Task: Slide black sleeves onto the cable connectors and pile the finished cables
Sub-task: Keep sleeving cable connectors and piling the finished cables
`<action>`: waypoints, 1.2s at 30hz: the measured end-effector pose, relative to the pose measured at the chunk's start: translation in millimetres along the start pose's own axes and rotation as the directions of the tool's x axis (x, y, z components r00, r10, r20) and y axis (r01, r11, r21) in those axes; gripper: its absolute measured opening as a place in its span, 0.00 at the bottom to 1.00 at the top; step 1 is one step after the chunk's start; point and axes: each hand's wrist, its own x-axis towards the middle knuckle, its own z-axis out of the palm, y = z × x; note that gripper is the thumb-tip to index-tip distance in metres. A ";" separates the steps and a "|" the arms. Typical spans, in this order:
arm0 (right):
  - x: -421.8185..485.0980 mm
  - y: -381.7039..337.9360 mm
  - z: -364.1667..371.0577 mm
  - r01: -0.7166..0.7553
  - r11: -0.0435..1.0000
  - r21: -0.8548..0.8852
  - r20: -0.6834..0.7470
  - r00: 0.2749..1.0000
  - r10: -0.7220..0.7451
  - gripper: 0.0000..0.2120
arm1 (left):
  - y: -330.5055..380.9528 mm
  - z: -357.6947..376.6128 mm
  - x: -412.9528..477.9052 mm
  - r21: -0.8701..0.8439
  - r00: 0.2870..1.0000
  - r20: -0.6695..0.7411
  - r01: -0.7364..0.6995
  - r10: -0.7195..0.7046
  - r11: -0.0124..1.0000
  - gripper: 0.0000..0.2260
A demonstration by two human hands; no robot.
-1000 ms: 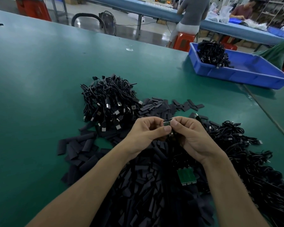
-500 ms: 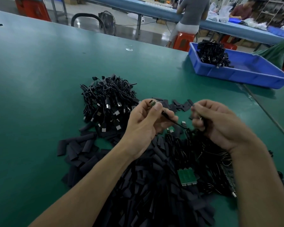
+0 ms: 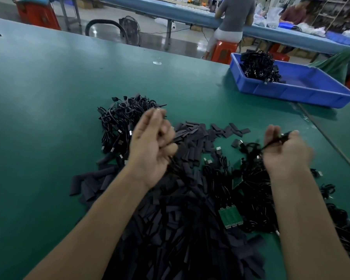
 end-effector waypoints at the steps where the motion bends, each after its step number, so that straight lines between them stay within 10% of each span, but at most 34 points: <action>1: 4.1 -4.3 -2.6 0.010 1.000 -0.019 0.001 1.000 -0.010 0.07 | 7.8 -4.3 3.9 -0.008 0.998 -0.054 -0.043 0.042 0.999 0.08; 5: 9.8 -10.5 -13.5 0.023 0.875 -0.484 0.218 0.971 0.095 0.06 | 27.3 -21.1 14.9 0.033 0.978 -0.167 -0.121 0.125 0.992 0.10; 9: -7.7 -1.7 -12.2 0.341 0.362 -0.868 0.474 0.787 0.394 0.06 | 29.8 -28.6 18.4 0.370 0.974 -0.162 -0.090 0.160 0.925 0.11; 13: -30.7 17.8 -10.1 0.612 -0.126 -0.781 0.323 0.568 0.757 0.13 | 23.7 -31.9 20.1 0.603 0.992 -0.095 -0.013 0.088 0.798 0.09; 16: -39.9 32.5 -10.2 0.728 -0.294 -0.619 0.219 0.520 0.826 0.15 | 23.4 -33.2 18.9 0.655 0.997 0.008 -0.062 0.075 0.753 0.15; 27: -57.0 89.5 -21.2 0.727 -0.387 -0.567 0.549 0.684 0.480 0.17 | 14.3 -42.2 16.4 0.723 0.999 -0.005 -0.020 0.035 0.690 0.03; 36: -46.4 92.1 -30.9 0.703 -0.043 -0.710 0.618 0.651 0.442 0.11 | 5.5 -47.5 15.2 0.770 1.000 0.003 -0.008 0.010 0.638 0.03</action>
